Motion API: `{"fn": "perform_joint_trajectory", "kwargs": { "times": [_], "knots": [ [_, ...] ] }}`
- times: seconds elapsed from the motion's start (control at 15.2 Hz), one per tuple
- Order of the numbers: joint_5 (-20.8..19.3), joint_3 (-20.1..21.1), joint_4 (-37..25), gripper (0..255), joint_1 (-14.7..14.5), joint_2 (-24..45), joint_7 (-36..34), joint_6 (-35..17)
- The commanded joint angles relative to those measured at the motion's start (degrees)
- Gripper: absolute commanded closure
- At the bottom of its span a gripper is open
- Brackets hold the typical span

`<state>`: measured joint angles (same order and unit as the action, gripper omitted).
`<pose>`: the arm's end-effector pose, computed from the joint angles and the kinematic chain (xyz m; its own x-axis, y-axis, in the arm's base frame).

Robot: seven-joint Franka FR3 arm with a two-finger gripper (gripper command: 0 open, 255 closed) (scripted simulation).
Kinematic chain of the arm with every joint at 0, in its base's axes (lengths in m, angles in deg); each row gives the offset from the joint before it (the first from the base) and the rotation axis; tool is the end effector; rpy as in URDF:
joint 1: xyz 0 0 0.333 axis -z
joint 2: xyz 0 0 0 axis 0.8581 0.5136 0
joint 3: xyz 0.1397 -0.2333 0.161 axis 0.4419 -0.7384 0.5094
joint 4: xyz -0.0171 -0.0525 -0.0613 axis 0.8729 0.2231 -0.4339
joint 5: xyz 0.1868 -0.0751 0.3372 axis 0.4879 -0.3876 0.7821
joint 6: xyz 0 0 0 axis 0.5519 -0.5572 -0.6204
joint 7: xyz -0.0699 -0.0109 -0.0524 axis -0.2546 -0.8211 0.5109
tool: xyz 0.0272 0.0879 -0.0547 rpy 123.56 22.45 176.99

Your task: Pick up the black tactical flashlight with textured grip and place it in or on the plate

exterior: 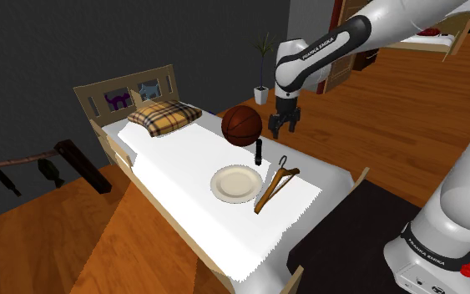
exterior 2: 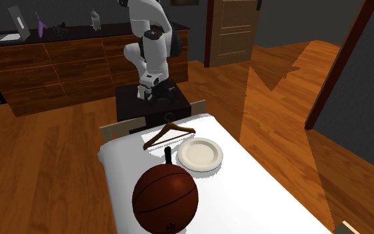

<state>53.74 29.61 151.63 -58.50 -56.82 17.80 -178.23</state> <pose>0.5296 -0.0100 0.3587 0.9970 -0.0408 -0.0652 -0.0431 -0.9985 -0.0347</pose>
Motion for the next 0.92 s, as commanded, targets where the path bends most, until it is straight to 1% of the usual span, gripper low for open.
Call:
{"fn": "perform_joint_trajectory", "kwargs": {
  "times": [0.0, 0.46, 0.86],
  "knots": [
    [0.1, -0.1, -2.9, 0, 0.1, 4.5, 0.0, -2.1],
    [0.3, -0.4, -16.3, 0, 0.6, 19.6, 0.0, -5.6],
    [0.5, -0.6, -31.3, 0, 1.1, 33.0, -0.1, -5.5]
  ]
}}
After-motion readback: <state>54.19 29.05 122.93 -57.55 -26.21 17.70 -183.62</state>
